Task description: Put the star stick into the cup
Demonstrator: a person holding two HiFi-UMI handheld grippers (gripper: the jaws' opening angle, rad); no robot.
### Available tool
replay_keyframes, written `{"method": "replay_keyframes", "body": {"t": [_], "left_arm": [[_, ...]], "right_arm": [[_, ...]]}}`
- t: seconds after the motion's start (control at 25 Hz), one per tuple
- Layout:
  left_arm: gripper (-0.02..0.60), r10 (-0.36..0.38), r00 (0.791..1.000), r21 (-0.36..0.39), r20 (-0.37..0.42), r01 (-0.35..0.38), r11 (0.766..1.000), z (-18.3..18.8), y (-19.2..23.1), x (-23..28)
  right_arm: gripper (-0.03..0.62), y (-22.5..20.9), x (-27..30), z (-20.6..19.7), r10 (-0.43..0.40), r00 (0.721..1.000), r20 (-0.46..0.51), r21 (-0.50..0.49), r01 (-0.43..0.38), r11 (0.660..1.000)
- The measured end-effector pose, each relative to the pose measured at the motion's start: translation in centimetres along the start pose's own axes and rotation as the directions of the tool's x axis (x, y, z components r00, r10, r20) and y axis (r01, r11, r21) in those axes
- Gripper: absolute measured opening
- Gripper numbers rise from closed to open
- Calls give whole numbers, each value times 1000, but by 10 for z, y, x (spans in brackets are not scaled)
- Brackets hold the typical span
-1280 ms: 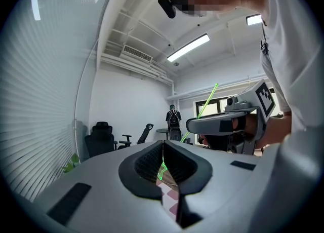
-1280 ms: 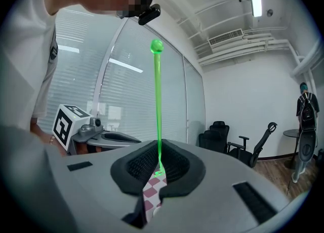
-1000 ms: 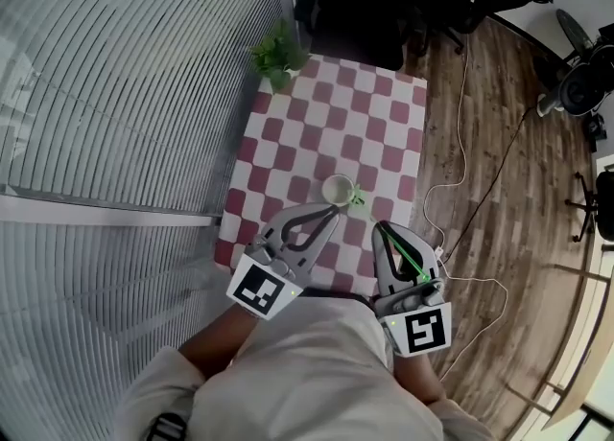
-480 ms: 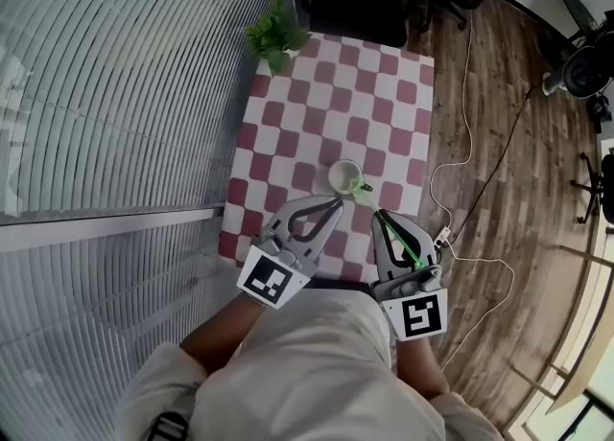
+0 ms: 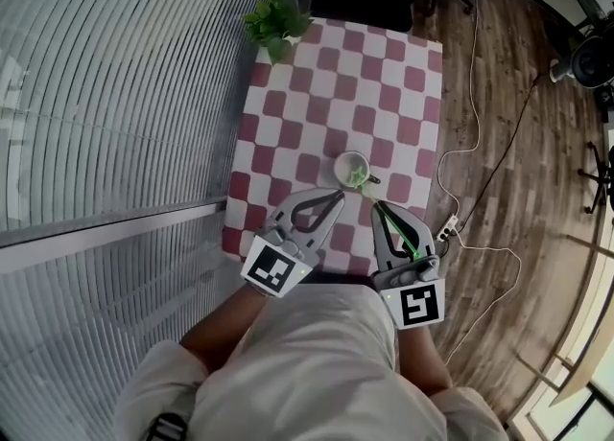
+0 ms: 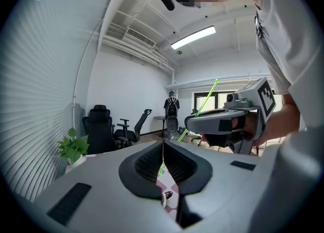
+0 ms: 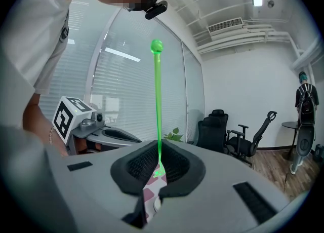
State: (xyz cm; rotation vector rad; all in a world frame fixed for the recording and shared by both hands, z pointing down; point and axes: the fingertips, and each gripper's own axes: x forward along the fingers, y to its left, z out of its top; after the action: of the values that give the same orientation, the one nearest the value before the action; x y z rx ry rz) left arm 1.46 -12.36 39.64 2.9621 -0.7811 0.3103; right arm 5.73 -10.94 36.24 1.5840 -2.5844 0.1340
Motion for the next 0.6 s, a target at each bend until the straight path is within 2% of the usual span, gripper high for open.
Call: {"method": "replay_keyframes", "body": {"t": [0.48, 0.6], "left_arm": [[32, -20, 999, -40, -39, 19, 999, -51, 1, 15], [32, -24, 999, -46, -35, 23, 999, -71, 0, 21]], "right_arm": [[40, -5, 11, -54, -34, 999, -25, 9, 35, 999], [40, -7, 13, -79, -43, 999, -30, 29, 44, 999]]}}
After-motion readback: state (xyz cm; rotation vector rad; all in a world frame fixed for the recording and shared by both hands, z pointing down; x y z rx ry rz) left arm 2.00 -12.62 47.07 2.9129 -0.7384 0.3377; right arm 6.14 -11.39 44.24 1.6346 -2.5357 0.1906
